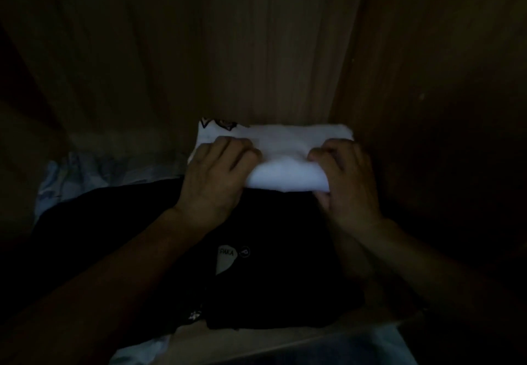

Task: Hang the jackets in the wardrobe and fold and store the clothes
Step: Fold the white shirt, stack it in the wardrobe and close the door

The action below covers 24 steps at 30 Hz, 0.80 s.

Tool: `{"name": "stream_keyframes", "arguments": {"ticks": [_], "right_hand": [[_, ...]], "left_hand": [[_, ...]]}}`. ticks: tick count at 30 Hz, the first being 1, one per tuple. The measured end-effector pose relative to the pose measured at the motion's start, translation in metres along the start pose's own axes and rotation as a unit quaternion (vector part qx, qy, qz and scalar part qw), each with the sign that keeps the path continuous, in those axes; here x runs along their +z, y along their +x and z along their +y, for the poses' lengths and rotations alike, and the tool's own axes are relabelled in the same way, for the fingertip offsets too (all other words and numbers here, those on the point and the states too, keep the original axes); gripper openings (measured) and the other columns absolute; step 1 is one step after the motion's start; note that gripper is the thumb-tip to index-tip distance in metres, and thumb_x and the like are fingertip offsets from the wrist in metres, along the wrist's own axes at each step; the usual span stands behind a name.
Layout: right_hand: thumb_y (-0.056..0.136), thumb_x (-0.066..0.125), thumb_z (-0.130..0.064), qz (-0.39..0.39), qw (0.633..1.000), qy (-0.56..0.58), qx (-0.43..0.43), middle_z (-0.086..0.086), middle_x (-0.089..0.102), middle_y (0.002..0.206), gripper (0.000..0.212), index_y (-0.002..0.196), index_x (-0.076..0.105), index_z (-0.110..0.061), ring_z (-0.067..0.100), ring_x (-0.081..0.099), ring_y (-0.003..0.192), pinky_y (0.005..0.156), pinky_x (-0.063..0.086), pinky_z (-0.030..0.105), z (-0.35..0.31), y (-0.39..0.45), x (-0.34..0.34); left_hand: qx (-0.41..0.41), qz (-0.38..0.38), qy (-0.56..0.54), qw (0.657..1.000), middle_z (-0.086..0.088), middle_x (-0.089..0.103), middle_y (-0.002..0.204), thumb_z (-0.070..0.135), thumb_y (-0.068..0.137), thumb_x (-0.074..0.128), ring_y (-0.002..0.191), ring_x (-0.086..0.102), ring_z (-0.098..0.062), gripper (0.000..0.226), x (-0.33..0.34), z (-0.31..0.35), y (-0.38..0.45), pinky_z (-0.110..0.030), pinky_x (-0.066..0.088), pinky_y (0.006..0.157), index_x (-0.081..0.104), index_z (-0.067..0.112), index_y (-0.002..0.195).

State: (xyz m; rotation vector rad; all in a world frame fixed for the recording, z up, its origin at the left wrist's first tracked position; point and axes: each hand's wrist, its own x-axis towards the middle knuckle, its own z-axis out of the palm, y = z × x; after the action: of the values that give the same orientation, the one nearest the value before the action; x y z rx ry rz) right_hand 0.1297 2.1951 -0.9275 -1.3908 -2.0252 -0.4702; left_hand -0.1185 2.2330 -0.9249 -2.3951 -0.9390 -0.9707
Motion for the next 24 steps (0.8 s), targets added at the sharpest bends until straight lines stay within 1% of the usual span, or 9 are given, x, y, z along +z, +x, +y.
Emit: {"name": "stream_keyframes", "arguments": {"ticks": [3, 6, 8, 9, 11, 15, 18, 22, 24], "right_hand": [[0.073, 0.068, -0.024, -0.081, 0.996, 0.026, 0.014, 0.013, 0.055, 0.131, 0.054, 0.125, 0.059, -0.016, 0.032, 0.049, 0.122, 0.098, 0.04, 0.042, 0.006, -0.044, 0.042], [0.079, 0.057, -0.026, -0.276, 0.958, 0.075, -0.011, 0.013, 0.056, 0.136, 0.058, 0.136, 0.045, -0.021, 0.034, 0.053, 0.126, 0.103, 0.038, 0.042, 0.014, -0.108, 0.093], [0.085, 0.051, -0.039, -0.331, 0.94, 0.082, -0.015, 0.009, 0.043, 0.151, 0.062, 0.145, 0.038, -0.025, 0.025, 0.038, 0.14, 0.114, 0.029, 0.04, 0.021, -0.131, 0.107], [0.089, 0.049, -0.052, -0.33, 0.941, 0.078, -0.006, 0.005, 0.034, 0.156, 0.065, 0.148, 0.036, -0.027, 0.02, 0.029, 0.145, 0.119, 0.024, 0.038, 0.022, -0.134, 0.107], [0.092, 0.034, -0.07, -0.316, 0.944, 0.095, 0.013, 0.0, 0.028, 0.159, 0.071, 0.15, 0.034, -0.029, 0.016, 0.022, 0.147, 0.12, 0.018, 0.035, 0.019, -0.131, 0.101], [0.091, 0.005, -0.073, -0.275, 0.959, 0.04, 0.065, 0.001, 0.021, 0.163, 0.077, 0.152, 0.03, -0.033, 0.024, 0.018, 0.149, 0.118, 0.006, 0.032, 0.007, -0.109, 0.103], [0.082, -0.009, -0.078, -0.288, 0.95, 0.029, 0.113, -0.004, 0.003, 0.165, 0.088, 0.156, 0.013, -0.037, 0.024, -0.001, 0.152, 0.115, -0.013, 0.033, 0.001, -0.104, 0.117], [0.071, -0.022, -0.083, -0.324, 0.938, 0.019, 0.124, -0.004, -0.008, 0.165, 0.098, 0.155, -0.001, -0.038, 0.024, -0.01, 0.151, 0.12, -0.008, 0.043, 0.002, -0.111, 0.137], [0.063, -0.028, -0.085, -0.348, 0.928, 0.013, 0.132, -0.003, -0.012, 0.164, 0.106, 0.154, -0.005, -0.037, 0.025, -0.011, 0.151, 0.121, -0.006, 0.045, 0.002, -0.108, 0.138]], "left_hand": [[-0.032, -0.054, 0.013, 0.998, -0.015, 0.064, 0.129, 0.019, 0.075, 0.057, 0.115, 0.06, -0.034, 0.041, 0.047, 0.015, -0.044, -0.045, 0.05, 0.089, 0.056, 0.015, 0.115], [-0.069, -0.253, 0.004, 0.965, -0.015, 0.069, 0.122, 0.018, 0.062, 0.068, 0.111, 0.065, -0.034, 0.058, 0.096, 0.036, -0.113, -0.055, 0.059, 0.077, 0.051, 0.015, 0.117], [-0.092, -0.335, -0.027, 0.938, -0.015, 0.059, 0.137, 0.013, 0.049, 0.074, 0.126, 0.057, -0.035, 0.072, 0.108, 0.039, -0.141, -0.061, 0.054, 0.086, 0.058, 0.012, 0.12], [-0.104, -0.339, -0.052, 0.934, -0.014, 0.053, 0.145, 0.015, 0.049, 0.075, 0.132, 0.051, -0.036, 0.076, 0.107, 0.039, -0.146, -0.062, 0.049, 0.095, 0.06, 0.011, 0.123], [-0.132, -0.307, -0.102, 0.937, -0.01, 0.04, 0.155, 0.034, 0.07, 0.065, 0.143, 0.038, -0.033, 0.069, 0.099, 0.04, -0.143, -0.06, 0.034, 0.112, 0.055, 0.012, 0.135], [-0.169, -0.237, -0.08, 0.953, -0.007, 0.025, 0.162, 0.054, 0.097, 0.028, 0.15, 0.021, -0.028, 0.065, 0.098, 0.038, -0.121, -0.051, 0.017, 0.121, 0.037, 0.022, 0.153], [-0.203, -0.278, -0.065, 0.937, -0.004, 0.01, 0.166, 0.066, 0.093, 0.009, 0.153, 0.009, -0.029, 0.075, 0.111, 0.029, -0.118, -0.053, 0.01, 0.123, 0.023, 0.029, 0.157], [-0.226, -0.338, -0.067, 0.911, 0.001, -0.01, 0.164, 0.081, 0.076, -0.019, 0.154, -0.004, -0.027, 0.097, 0.128, 0.027, -0.129, -0.05, 0.001, 0.121, 0.006, 0.034, 0.157], [-0.239, -0.392, -0.057, 0.887, 0.003, -0.02, 0.163, 0.083, 0.072, -0.02, 0.152, -0.014, -0.024, 0.098, 0.127, 0.026, -0.123, -0.046, -0.006, 0.121, -0.004, 0.037, 0.157]]}}
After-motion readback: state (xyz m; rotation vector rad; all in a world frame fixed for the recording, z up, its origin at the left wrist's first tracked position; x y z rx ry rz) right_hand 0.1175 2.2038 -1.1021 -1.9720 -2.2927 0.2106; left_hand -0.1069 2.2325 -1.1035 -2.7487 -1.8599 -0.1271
